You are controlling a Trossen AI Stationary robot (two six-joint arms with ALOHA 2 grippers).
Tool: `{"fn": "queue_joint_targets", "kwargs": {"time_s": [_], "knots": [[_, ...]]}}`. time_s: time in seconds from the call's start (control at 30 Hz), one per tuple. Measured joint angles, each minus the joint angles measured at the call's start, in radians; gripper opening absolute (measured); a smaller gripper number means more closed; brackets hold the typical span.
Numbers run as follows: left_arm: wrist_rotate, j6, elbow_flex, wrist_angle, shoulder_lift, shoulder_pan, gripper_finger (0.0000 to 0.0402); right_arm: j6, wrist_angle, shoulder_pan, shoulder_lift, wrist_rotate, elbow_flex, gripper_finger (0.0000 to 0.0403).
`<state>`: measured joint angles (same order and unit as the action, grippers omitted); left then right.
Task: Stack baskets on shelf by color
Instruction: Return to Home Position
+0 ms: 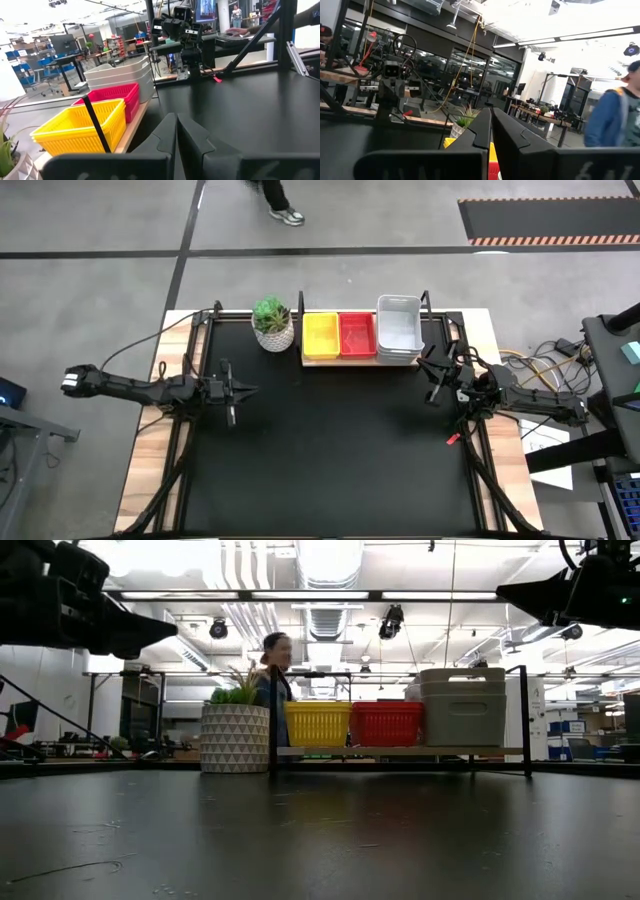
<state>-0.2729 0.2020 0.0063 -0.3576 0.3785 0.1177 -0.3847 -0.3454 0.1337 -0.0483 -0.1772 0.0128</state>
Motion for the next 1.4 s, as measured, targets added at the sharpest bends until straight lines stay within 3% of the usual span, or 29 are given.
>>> {"fn": "queue_joint_targets", "kwargs": {"time_s": [1.4], "knots": [[0.0, 0.0, 0.0, -0.002, 0.179, 0.0, 0.0, 0.0, 0.0, 0.0, 0.0, 0.0, 0.0, 0.0009]]}}
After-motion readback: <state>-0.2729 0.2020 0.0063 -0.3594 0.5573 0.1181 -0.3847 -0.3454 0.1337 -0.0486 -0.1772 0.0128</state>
